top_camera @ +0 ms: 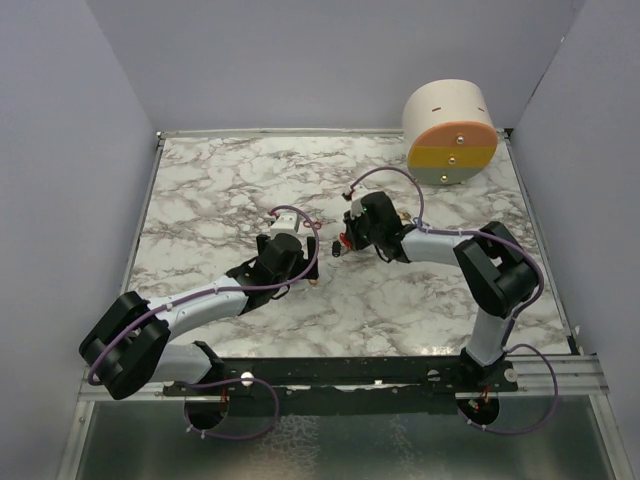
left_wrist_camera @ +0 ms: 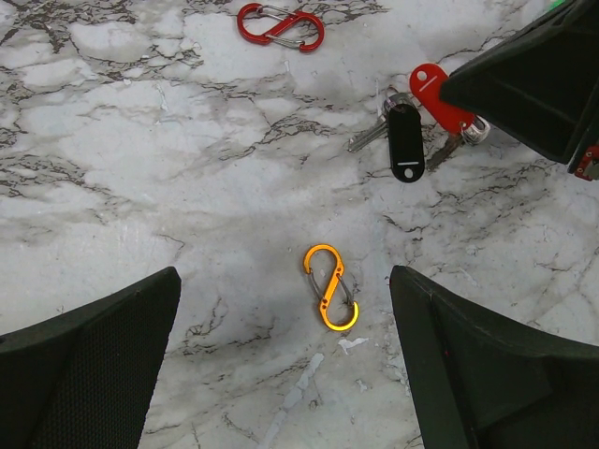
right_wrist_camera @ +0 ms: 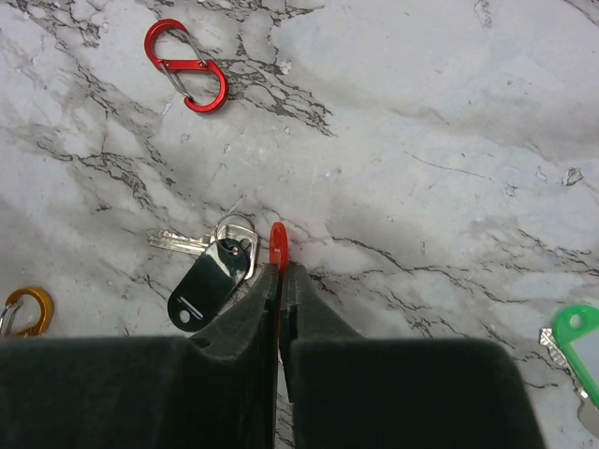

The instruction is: Put the keys on the keyring

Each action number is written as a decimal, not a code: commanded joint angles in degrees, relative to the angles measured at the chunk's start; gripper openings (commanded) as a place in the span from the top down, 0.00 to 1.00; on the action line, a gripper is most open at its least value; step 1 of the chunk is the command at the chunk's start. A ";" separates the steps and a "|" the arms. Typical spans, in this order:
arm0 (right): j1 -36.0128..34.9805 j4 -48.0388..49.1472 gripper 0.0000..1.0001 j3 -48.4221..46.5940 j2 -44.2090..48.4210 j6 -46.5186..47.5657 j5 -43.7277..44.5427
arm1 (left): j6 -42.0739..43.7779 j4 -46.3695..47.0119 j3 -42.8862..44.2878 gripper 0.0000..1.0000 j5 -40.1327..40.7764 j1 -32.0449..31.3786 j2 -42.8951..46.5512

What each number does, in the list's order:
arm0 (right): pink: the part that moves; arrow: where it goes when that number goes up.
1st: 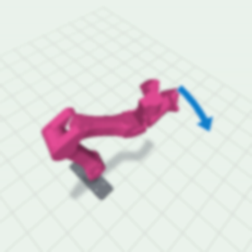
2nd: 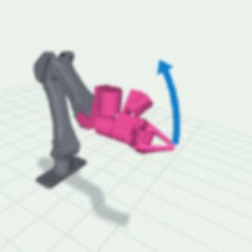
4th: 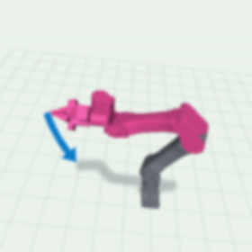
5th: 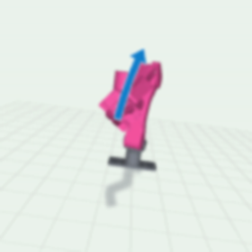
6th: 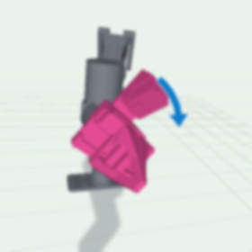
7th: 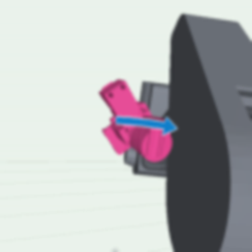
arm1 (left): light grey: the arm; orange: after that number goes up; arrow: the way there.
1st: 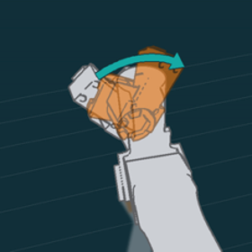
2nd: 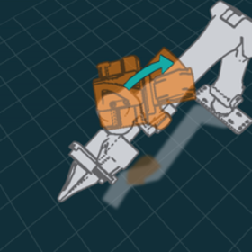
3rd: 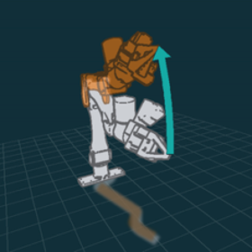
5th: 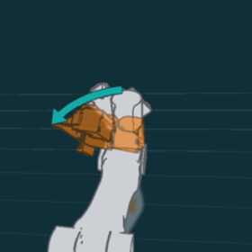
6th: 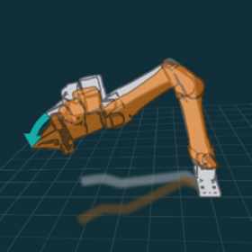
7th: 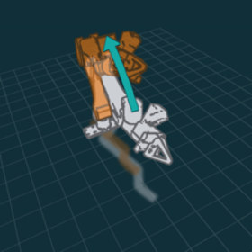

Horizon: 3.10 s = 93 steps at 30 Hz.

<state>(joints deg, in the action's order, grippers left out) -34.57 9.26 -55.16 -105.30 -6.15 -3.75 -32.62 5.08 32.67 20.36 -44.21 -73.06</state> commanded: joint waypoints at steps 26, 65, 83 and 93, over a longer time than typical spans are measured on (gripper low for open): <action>-0.49 14.65 0.99 17.70 25.04 -4.45 0.34 | 0.86 3.97 5.01 0.12 1.26 2.36 -5.96; -0.48 13.16 0.99 20.92 37.51 -5.68 2.95 | -8.67 -2.30 4.12 0.25 9.24 -7.05 -12.52; -0.49 12.55 0.99 20.87 37.75 -5.55 3.51 | -9.30 -3.66 6.11 0.36 13.04 -9.57 -17.49; -0.48 12.36 0.99 20.82 37.64 -5.53 3.92 | -9.22 -4.31 6.14 0.55 13.40 -10.37 -18.35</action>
<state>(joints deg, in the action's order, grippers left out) -34.81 22.11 -34.59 -68.77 -11.77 -1.67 -41.15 2.42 39.03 33.93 -53.98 -90.74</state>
